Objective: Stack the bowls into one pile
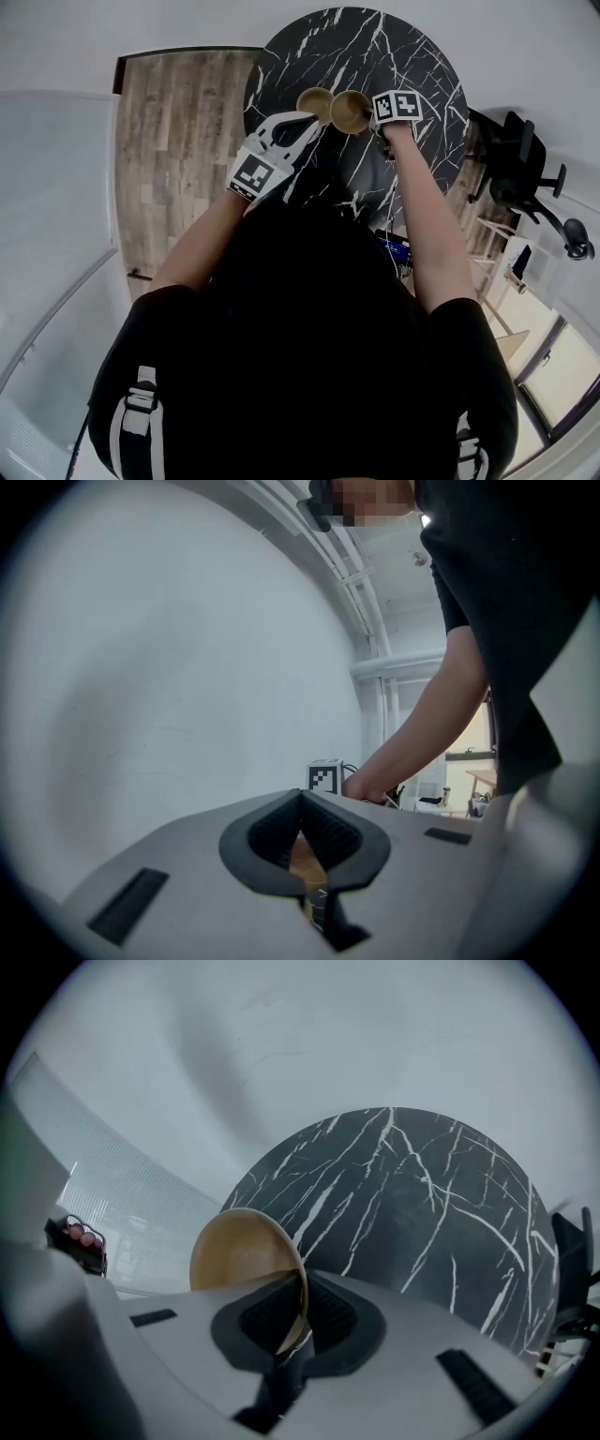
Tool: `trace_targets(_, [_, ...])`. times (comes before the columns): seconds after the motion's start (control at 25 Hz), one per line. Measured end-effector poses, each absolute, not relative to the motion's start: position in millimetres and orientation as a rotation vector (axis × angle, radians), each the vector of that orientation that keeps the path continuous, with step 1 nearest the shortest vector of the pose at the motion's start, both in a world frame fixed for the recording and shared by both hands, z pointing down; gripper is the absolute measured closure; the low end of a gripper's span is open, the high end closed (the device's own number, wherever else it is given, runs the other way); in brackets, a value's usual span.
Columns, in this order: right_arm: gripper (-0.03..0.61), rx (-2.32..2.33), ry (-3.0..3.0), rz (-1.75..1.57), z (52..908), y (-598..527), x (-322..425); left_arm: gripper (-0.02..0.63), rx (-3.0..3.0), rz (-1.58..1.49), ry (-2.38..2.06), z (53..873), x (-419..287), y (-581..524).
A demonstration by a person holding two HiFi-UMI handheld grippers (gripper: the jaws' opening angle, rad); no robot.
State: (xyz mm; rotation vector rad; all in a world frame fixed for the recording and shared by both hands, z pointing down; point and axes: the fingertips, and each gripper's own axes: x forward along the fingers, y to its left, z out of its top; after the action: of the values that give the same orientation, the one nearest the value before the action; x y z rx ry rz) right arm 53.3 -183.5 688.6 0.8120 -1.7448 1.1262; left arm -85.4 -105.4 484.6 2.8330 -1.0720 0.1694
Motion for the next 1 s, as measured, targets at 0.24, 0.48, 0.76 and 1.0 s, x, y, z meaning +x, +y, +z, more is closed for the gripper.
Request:
trace_targets(0.24, [0.568,0.764,-1.741,1.088,693.8,-188.5,9.2,0.609,2.821,0.173,-1.081,489.7,-112.7,-113.2])
trace_targets(0.48, [0.568,0.717,-1.725,1.053,706.3,-183.2,-23.1,0.609,2.804,0.172,-1.094,493.7,-136.3,-113.5])
trace_targets(0.76, [0.563,0.773,-1.703,1.000,723.3,-187.0,-34.6,0.609,2.771,0.177,-1.136,500.0,-159.3,-101.3])
trace_targets(1.0, [0.554,0.828,-1.684,1.009,731.1,-190.6,-35.7,0.609,2.754,0.177,-1.158,501.5,-173.5,-92.0])
